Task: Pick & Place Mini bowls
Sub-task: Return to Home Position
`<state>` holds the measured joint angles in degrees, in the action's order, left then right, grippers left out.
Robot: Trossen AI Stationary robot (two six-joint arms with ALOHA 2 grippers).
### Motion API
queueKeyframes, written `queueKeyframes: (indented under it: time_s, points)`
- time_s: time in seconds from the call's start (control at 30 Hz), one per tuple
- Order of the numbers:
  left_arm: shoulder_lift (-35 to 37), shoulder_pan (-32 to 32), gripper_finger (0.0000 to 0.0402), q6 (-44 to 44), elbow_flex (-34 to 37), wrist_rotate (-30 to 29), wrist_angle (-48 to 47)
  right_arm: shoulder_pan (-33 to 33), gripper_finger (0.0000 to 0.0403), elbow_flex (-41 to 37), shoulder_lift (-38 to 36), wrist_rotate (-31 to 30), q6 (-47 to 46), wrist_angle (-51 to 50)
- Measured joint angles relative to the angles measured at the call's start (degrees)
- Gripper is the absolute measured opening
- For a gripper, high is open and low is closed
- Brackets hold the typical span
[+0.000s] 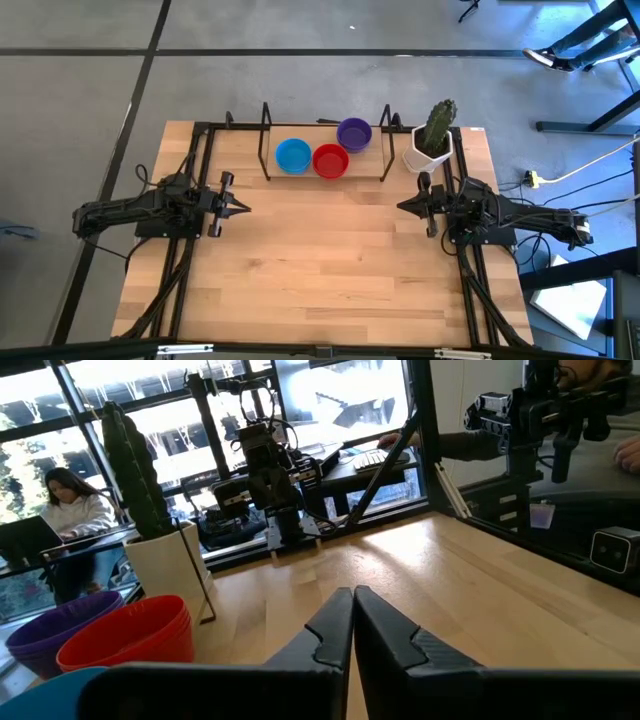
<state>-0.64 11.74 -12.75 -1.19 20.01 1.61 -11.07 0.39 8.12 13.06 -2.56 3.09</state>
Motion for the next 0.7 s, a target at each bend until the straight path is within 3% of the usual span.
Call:
queueKeyframes:
  time_s: [0.7]
  points:
    - [0.01, -0.01, 0.0004, 0.01, 0.0, 0.0, -0.02, 0.01, 0.0008, -0.01, 0.0, 0.0, -0.01, 0.0]
